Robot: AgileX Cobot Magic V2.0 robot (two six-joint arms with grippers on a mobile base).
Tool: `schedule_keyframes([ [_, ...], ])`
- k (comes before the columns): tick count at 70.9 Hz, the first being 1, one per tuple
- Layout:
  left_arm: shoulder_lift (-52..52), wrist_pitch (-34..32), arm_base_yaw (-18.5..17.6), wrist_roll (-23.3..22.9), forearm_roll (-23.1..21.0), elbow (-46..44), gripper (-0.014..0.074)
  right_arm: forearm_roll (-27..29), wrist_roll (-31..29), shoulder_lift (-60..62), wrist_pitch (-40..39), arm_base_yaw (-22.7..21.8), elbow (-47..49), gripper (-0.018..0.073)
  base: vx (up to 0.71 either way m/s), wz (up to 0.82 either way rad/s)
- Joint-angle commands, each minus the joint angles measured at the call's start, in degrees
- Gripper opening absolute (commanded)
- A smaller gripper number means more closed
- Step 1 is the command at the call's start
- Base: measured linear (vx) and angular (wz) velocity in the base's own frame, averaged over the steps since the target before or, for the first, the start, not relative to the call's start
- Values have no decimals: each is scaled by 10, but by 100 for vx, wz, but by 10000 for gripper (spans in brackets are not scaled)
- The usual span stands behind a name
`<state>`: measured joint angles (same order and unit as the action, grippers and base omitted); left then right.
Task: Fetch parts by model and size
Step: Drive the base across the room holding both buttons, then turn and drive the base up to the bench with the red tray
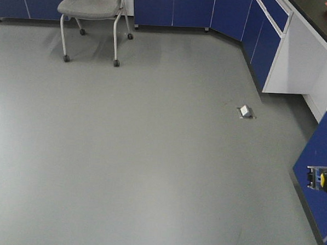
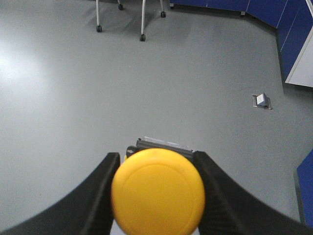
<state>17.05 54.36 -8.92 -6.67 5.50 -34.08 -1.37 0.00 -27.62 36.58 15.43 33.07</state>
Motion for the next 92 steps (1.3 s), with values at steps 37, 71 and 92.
schedule_keyframes([
  [37,8,-40,-1,0,0,-15,-6,-4,-5,-2,-40,-2,17,-8,71,0],
  [71,8,-40,-1,0,0,-15,-6,-4,-5,-2,-40,-2,17,-8,69,4],
  [92,8,-40,-1,0,0,-15,-6,-4,-5,-2,-38,-2,17,-8,67,-2],
])
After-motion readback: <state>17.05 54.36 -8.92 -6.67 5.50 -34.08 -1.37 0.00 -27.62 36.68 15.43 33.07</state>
